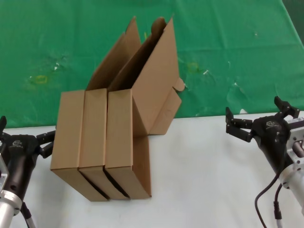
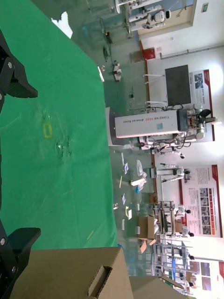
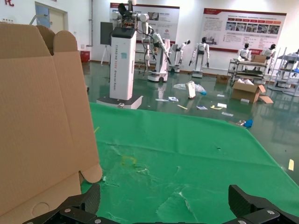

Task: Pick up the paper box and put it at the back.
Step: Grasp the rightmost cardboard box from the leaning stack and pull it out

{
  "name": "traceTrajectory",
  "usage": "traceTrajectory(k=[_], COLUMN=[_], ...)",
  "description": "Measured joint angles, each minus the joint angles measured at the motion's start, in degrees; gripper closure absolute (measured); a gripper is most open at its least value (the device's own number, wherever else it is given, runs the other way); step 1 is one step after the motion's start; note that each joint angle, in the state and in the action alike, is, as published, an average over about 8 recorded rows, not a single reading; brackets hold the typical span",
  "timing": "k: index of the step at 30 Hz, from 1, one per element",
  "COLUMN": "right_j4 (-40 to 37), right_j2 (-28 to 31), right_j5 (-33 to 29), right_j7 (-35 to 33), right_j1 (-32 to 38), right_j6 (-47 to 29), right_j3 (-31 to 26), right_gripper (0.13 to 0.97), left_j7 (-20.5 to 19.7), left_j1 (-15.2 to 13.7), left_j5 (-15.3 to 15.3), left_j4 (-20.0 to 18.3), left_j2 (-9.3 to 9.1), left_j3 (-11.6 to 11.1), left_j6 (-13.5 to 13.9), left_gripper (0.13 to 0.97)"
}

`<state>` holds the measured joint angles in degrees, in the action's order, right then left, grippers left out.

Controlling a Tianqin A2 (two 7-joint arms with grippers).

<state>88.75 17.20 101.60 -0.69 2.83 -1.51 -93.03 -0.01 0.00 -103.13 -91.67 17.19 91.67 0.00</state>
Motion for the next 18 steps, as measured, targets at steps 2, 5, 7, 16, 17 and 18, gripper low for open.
traceTrajectory(k=[2, 5, 7, 16, 17, 18], right_j4=[0.0, 0.0, 0.0, 0.0, 0.0, 0.0], right_j2=[0.0, 0.0, 0.0, 0.0, 0.0, 0.0], right_j5=[0.0, 0.0, 0.0, 0.0, 0.0, 0.0], right_j7=[0.0, 0.0, 0.0, 0.0, 0.0, 0.0], right_j1=[0.0, 0.0, 0.0, 0.0, 0.0, 0.0], right_j6=[0.0, 0.0, 0.0, 0.0, 0.0, 0.0], right_j3=[0.0, 0.0, 0.0, 0.0, 0.0, 0.0], right_gripper=[0.129, 0.129, 0.129, 0.129, 0.129, 0.129], left_j7=[0.0, 0.0, 0.0, 0.3, 0.5, 0.7], left_j1=[0.0, 0.0, 0.0, 0.0, 0.0, 0.0], left_j5=[0.0, 0.0, 0.0, 0.2, 0.3, 0.4], left_j4=[0.0, 0.0, 0.0, 0.0, 0.0, -0.1], left_j2=[0.00, 0.00, 0.00, -0.25, -0.35, -0.45], left_j3=[0.0, 0.0, 0.0, 0.0, 0.1, 0.1], left_j6=[0.0, 0.0, 0.0, 0.5, 0.8, 1.1], left_gripper=[0.132, 0.132, 0.132, 0.132, 0.132, 0.132])
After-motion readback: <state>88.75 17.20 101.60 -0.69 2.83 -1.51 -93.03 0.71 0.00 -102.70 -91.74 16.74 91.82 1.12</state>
